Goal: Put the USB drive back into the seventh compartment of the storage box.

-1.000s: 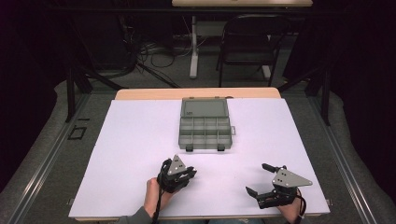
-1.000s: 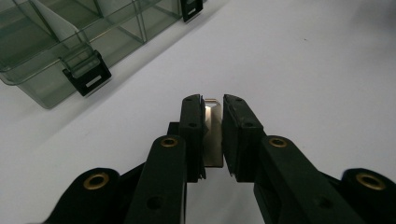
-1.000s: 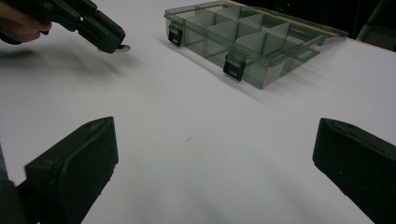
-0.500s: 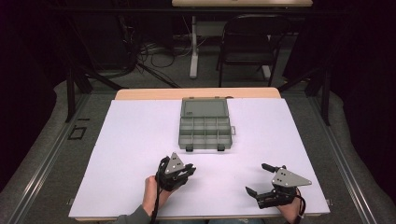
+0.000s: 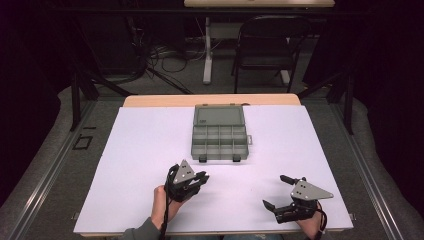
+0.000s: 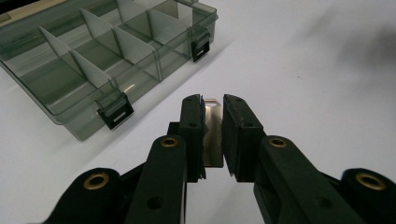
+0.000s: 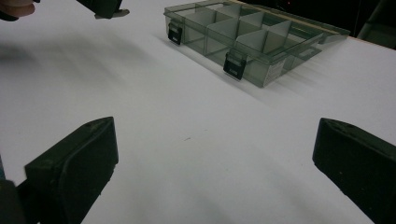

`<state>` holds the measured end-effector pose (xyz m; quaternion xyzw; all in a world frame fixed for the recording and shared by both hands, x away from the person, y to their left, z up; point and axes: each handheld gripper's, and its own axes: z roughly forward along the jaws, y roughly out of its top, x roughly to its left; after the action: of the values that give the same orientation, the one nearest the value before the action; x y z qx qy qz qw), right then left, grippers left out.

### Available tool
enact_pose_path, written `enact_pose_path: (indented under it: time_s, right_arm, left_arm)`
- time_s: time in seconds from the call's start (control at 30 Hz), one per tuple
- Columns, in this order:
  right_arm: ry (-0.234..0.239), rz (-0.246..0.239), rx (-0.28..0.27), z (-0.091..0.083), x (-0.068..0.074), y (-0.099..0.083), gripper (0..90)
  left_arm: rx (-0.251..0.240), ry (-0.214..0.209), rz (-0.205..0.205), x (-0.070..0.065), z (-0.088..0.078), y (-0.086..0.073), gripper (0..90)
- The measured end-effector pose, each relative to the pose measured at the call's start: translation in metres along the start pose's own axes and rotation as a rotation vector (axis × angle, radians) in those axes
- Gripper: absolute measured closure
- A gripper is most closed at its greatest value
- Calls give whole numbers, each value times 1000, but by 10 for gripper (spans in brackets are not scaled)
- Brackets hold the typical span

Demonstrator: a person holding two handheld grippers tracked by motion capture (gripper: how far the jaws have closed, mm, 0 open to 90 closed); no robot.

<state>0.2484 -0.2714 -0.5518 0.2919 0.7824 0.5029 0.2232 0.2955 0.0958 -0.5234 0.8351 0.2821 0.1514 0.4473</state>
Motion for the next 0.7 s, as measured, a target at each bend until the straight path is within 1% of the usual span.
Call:
enact_pose_path:
  time_s: [0.33,0.53,0.7]
  right_arm:
    - [0,-2,1,0,0,0,0]
    - [0,-2,1,0,0,0,0]
    - [-1,-3,1,0,0,0,0]
  left_arm:
    - [-28,10,7,2,-4,9,782]
    - [-39,11,6,2,-4,13,782]
    - [-48,8,14,2,-4,17,783]
